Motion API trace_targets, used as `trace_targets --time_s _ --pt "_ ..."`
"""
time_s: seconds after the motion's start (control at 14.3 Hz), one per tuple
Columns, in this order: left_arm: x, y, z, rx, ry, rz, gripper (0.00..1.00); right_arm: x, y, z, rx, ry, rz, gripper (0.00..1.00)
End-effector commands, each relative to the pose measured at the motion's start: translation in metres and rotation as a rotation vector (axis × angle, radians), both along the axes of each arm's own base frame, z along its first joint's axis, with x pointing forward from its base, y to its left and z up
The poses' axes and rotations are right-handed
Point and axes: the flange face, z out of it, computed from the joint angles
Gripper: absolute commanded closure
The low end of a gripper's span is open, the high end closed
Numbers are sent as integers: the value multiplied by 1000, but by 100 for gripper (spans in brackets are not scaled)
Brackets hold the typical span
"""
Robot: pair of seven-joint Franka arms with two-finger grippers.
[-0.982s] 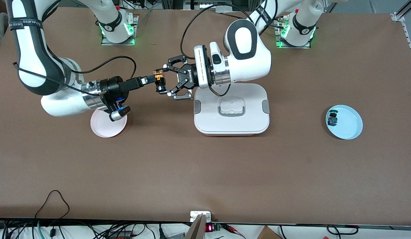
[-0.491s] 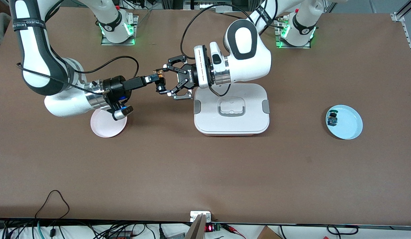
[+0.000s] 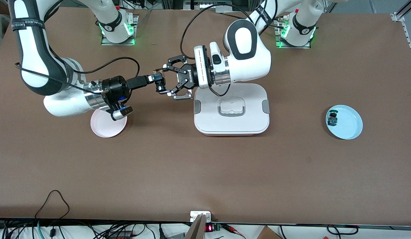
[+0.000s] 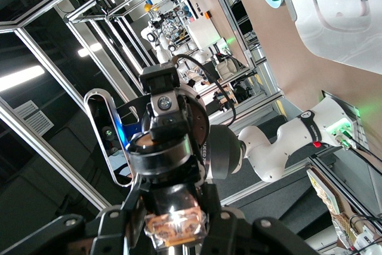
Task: Transfer orange switch to right arm and place
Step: 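Close the right gripper on the switch held by the left gripper, then open the left gripper and pull the switch away with the right gripper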
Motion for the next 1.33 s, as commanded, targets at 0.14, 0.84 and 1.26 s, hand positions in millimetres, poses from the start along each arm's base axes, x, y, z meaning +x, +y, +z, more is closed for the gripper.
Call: trace_targets --time_s 0.14,0.84,1.26 --pt "4 0 6 -27 -24 11 0 -1 2 2 22 -14 0 98" --pt "5 1 10 -41 -26 -2 0 4 -13 -2 25 -66 -29 100" --pt "11 9 12 -46 -31 -10 0 13 -63 -13 -31 -185 -52 100"
